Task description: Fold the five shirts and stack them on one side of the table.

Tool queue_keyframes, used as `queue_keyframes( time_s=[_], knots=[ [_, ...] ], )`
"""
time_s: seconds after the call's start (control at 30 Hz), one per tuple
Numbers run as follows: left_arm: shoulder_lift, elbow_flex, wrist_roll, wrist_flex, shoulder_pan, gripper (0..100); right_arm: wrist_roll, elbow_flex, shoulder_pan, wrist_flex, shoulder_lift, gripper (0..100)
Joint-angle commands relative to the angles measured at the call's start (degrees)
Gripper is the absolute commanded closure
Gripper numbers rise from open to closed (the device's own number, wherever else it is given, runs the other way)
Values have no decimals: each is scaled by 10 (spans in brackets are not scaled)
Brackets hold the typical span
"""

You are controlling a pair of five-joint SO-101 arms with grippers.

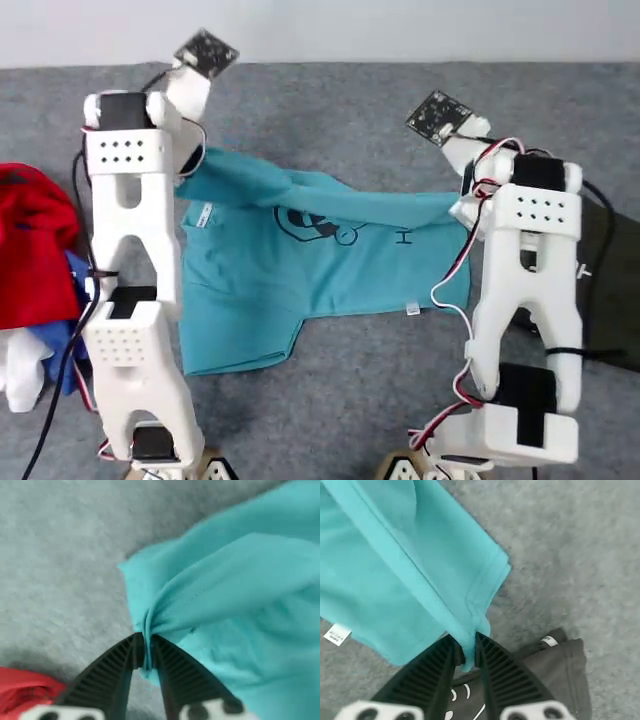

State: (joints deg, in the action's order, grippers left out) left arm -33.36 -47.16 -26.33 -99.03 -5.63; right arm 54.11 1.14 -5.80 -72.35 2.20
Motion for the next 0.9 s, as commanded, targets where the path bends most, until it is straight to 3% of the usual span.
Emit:
queue_keyframes(
  time_s=[0.0, 0.47, 0.87],
  knots=[
    [84, 65, -17, -16, 4, 995, 1, -4, 1, 22, 9, 988],
    [419, 532, -116, -12, 10, 995, 48, 22, -6, -27, 6, 988],
    [544, 724, -119, 44, 6, 994, 81, 68, -31, -27, 6, 988]
  ],
)
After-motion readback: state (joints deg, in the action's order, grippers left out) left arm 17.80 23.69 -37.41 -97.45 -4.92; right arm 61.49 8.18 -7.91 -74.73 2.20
